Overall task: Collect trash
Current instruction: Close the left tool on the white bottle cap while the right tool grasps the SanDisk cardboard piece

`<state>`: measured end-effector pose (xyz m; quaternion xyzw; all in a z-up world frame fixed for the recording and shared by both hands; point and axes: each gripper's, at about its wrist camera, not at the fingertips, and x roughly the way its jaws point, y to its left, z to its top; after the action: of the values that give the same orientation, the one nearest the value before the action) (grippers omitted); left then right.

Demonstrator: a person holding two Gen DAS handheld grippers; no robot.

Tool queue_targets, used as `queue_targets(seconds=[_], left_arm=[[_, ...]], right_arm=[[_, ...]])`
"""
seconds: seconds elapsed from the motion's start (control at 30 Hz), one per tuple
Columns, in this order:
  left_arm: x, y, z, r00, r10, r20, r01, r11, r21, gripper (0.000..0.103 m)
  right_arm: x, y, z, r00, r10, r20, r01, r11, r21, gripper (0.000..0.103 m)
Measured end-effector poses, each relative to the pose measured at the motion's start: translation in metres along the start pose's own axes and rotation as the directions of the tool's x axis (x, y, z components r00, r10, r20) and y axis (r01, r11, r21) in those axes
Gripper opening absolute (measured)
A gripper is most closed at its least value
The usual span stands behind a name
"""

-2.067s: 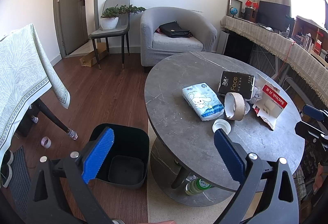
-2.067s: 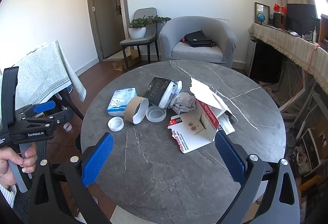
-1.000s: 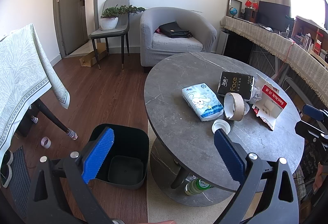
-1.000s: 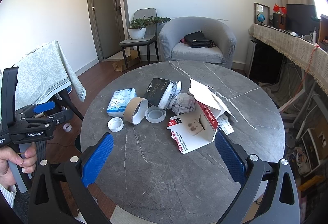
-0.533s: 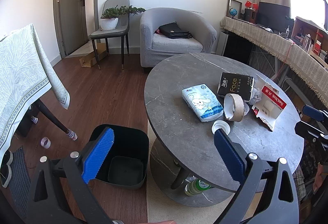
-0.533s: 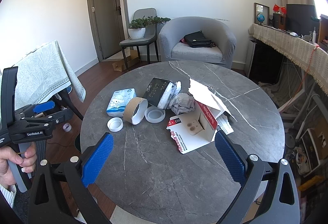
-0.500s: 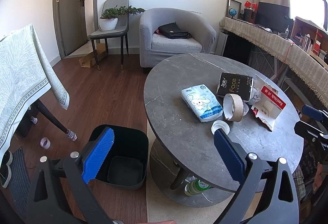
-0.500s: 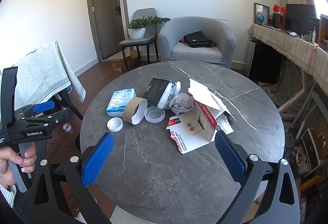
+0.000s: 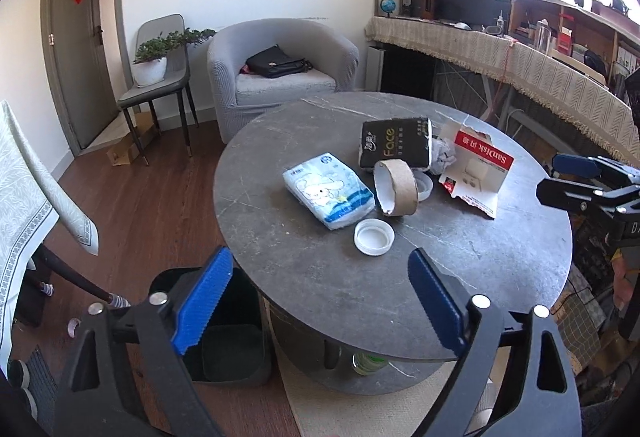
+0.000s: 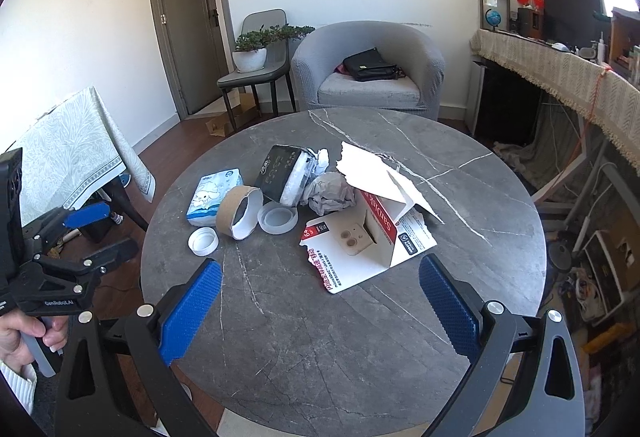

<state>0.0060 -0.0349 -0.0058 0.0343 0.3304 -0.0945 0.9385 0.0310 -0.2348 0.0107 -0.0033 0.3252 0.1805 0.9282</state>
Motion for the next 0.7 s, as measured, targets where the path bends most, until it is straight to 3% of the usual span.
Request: queue_targets(seconds=[0.27,0.7], left_arm=[[0.027,-0.015,-0.002,0.993,-0.085,-0.079,0.089,0.995,0.04,0.057],[0.057,-0.026,0.001,0.981,-0.135,-0.143,0.142,0.989,0.043,0.041]], right_arm=[[0.007,-0.007,0.005,1.0,-0.02,-0.014,0.02,1.0,-0.006,0.1],[0.016,-0.02,0.008,0.999,-0.038,-0.034,0.037,0.999,-0.029,0.1]])
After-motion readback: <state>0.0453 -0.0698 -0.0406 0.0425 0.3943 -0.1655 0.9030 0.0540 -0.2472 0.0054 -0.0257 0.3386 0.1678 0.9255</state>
